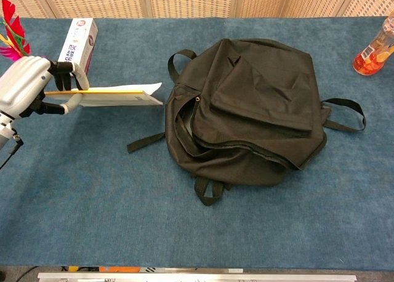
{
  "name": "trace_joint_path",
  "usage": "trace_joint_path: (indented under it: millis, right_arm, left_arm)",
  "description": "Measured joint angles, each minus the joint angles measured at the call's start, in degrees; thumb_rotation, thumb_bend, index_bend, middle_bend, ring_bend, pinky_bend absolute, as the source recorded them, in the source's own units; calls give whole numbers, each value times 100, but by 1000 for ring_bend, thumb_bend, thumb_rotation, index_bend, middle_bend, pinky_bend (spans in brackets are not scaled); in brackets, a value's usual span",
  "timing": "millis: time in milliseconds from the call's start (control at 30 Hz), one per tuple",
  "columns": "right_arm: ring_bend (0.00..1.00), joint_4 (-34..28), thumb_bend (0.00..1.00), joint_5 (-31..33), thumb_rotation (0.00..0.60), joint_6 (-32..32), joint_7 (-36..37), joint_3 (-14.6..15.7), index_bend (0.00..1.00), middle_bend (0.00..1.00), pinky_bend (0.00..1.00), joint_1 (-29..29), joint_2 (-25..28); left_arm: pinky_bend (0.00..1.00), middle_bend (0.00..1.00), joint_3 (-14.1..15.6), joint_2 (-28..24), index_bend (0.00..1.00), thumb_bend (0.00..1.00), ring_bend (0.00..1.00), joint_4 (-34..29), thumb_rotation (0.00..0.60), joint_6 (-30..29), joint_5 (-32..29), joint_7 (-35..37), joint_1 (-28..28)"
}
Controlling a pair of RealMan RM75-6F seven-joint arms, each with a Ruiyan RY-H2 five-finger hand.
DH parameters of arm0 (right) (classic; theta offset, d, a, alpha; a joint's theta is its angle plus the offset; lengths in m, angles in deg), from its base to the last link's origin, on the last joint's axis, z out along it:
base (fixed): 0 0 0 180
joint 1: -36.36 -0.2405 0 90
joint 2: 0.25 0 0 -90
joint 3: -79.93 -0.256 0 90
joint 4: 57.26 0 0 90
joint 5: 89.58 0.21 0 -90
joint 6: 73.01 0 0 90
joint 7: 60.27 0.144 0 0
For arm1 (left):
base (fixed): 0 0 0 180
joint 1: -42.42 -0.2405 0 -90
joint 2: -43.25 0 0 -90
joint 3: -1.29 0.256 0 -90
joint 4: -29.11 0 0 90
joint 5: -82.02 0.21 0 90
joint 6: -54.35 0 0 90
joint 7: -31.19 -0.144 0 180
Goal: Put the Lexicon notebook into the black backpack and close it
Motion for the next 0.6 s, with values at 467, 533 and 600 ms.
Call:
trace_joint_path:
  millis: [467, 533, 600]
  right_arm:
    - [246, -1326, 0, -207, 600, -1409, -836, 51, 247, 360, 491, -870, -206]
    - [246, -1472, 0, -161, 600, -1603, -1014, 30, 247, 360, 491, -1012, -311]
    - [246, -1592, 0, -66, 600, -1795, -1263, 0, 247, 362, 491, -1153, -466]
  left_arm:
    - [567, 583, 6, -517, 611, 424, 582, -294, 600, -1194, 436, 209, -288]
    - [567, 584, 22, -589, 613, 424, 582, -357, 600, -1291, 482, 210, -326]
    - [567, 585, 39, -667, 613, 424, 582, -435, 600, -1400, 523, 202, -379]
